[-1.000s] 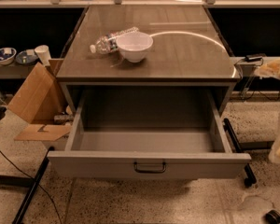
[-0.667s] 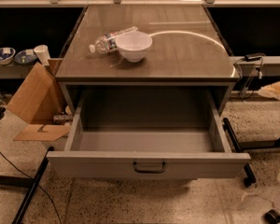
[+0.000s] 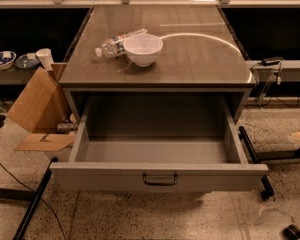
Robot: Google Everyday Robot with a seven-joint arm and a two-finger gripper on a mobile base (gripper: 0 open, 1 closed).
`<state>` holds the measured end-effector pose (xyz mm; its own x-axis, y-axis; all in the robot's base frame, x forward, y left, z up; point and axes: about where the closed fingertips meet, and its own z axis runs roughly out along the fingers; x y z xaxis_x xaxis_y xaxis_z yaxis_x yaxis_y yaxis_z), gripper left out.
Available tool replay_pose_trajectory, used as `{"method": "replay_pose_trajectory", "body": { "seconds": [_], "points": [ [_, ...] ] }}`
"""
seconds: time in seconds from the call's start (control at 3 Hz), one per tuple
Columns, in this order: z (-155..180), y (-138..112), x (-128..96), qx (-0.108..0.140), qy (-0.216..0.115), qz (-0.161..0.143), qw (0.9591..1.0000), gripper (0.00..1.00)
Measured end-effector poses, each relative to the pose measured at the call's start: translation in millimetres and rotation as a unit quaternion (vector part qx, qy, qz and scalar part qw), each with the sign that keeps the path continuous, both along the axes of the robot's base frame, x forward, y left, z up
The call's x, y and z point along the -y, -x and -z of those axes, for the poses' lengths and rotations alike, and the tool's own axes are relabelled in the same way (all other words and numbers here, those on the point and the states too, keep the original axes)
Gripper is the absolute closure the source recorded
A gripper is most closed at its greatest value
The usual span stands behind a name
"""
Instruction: Close top drawer
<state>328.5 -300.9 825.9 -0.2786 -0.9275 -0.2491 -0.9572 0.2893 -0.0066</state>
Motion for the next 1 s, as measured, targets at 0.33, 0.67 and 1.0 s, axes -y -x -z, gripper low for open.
{"method": "replay_pose_trajectory", "body": {
  "seconds": [0.33,0.67,1.0],
  "points": [
    [31.1,10.2,12.3,-0.002,0.0,0.038,0.9993,0.0],
    [53.1,9.8,19.3,0.014,-0.003,0.079,0.9968,0.0],
    [77.3,13.8,32.1,0.015,-0.008,0.132,0.9911,0.0]
  ]
}}
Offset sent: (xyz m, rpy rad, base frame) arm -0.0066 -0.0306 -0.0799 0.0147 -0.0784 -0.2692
